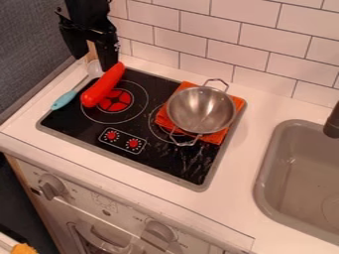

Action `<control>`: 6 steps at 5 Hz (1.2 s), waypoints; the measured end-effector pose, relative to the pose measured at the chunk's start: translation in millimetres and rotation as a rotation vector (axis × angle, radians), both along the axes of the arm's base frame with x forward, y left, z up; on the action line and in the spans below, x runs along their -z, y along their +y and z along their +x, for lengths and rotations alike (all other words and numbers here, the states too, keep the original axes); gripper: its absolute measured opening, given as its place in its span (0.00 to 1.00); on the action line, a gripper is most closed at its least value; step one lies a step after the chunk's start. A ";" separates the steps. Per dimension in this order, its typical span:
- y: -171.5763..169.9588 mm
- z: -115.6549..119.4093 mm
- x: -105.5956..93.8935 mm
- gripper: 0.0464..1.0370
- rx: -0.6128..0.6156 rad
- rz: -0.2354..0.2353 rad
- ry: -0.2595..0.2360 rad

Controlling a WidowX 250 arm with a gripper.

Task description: Move the silver wok to the left bottom of the stove

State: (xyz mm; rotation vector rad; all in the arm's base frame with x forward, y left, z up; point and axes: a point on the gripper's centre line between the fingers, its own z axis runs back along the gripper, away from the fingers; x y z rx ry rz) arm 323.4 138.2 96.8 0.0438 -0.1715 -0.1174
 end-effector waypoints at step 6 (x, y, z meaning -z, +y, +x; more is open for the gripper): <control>-136.6 32.3 46.9 0.96 0.242 -0.021 0.162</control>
